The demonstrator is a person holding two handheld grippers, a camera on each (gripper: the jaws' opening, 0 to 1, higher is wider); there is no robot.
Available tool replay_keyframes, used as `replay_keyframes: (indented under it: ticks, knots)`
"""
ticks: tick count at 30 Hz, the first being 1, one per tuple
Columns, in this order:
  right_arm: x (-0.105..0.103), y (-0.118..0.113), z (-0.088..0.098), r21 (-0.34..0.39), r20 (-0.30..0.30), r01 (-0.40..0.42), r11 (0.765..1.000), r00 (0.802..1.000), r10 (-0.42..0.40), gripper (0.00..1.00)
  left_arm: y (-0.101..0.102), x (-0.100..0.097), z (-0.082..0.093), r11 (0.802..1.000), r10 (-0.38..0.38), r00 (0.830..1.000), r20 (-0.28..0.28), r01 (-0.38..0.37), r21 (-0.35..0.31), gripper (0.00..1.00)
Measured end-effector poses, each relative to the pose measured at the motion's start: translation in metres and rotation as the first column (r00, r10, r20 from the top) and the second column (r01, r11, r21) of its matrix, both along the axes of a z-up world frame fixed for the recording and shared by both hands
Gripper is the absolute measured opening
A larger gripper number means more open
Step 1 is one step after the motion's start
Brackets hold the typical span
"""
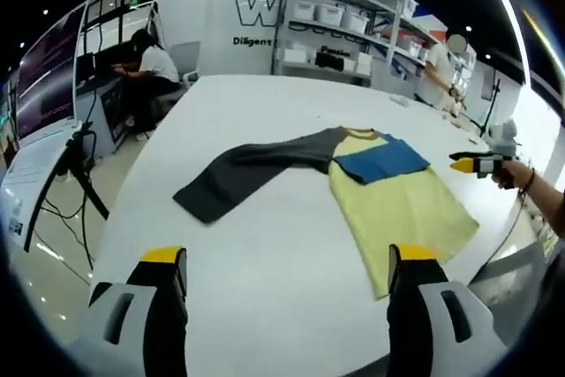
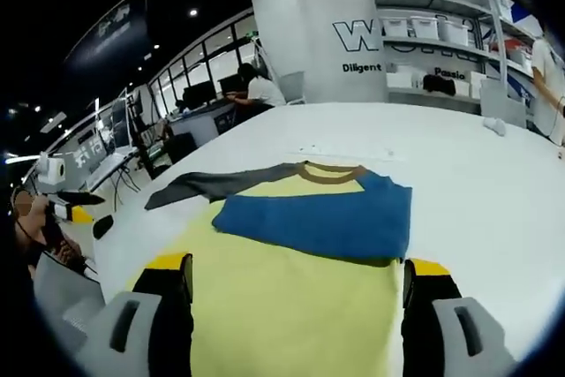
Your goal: Fold the garment on the visible template until the final outline fits inside the template.
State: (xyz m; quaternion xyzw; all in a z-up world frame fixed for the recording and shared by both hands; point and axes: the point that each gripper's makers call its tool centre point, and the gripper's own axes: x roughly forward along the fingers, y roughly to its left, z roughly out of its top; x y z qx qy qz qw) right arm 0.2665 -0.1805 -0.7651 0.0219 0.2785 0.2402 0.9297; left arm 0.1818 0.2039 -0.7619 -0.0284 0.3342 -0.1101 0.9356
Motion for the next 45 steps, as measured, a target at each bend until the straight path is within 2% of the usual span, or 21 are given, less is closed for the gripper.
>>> replay_keyframes:
  ticks: [5,11,16,20,23,24,27,30,33,34,36,41,45]
  knots:
    - [-0.014,0.009,0.011,0.001,0.018,-0.035,0.999,0.999,0.035,0.99,0.007,0.009,0.0,0.999,0.03,0.999,0.017,-0.03,-0.011,0.9]
    - [-0.034,0.018,0.018,0.0,0.027,-0.068,0.998,0.997,0.068,0.99,0.017,0.024,-0.006,0.998,0.058,0.998,0.006,-0.058,-0.007,0.87]
    - [-0.052,0.024,0.021,-0.005,0.019,-0.115,0.993,0.993,0.115,0.99,0.027,0.041,-0.011,0.988,0.126,0.992,0.006,-0.126,-0.087,0.84]
    - [-0.062,0.024,0.026,0.004,0.022,-0.121,0.993,0.992,0.121,0.99,0.033,0.053,-0.015,0.969,0.183,0.983,-0.007,-0.182,-0.164,0.81]
    - [-0.068,0.026,0.028,-0.003,0.029,-0.13,0.992,0.991,0.13,0.99,0.039,0.061,-0.019,0.959,0.214,0.977,-0.015,-0.213,-0.184,0.78]
    - [-0.071,0.026,0.028,-0.006,0.028,-0.131,0.991,0.991,0.131,0.99,0.045,0.066,-0.023,0.952,0.243,0.97,-0.018,-0.242,-0.19,0.78]
    - [-0.074,0.025,0.027,-0.007,0.027,-0.131,0.991,0.991,0.131,0.99,0.051,0.072,-0.034,0.945,0.268,0.962,-0.046,-0.272,-0.184,0.76]
    - [-0.075,0.022,0.024,-0.018,0.026,-0.122,0.992,0.992,0.123,0.99,0.057,0.077,-0.049,0.938,0.293,0.953,-0.074,-0.302,-0.17,0.69]
    - [-0.076,0.018,0.023,-0.038,0.024,-0.114,0.993,0.993,0.115,0.99,0.065,0.08,-0.062,0.916,0.347,0.933,-0.092,-0.359,-0.18,0.64]
    - [-0.077,0.018,0.024,-0.036,0.023,-0.113,0.993,0.993,0.114,0.99,0.07,0.08,-0.067,0.912,0.369,0.924,-0.102,-0.381,-0.153,0.62]
    - [-0.079,0.019,0.026,-0.035,0.029,-0.112,0.993,0.993,0.113,0.99,0.075,0.081,-0.071,0.908,0.389,0.916,-0.103,-0.4,-0.125,0.58]
    - [-0.083,0.025,0.031,-0.043,0.033,-0.139,0.989,0.989,0.141,0.99,0.078,0.089,-0.077,0.906,0.402,0.91,-0.099,-0.411,-0.1,0.5]
    - [-0.083,0.026,0.031,-0.048,0.028,-0.143,0.988,0.989,0.145,0.99,0.082,0.094,-0.085,0.888,0.437,0.891,-0.125,-0.45,-0.096,0.44]
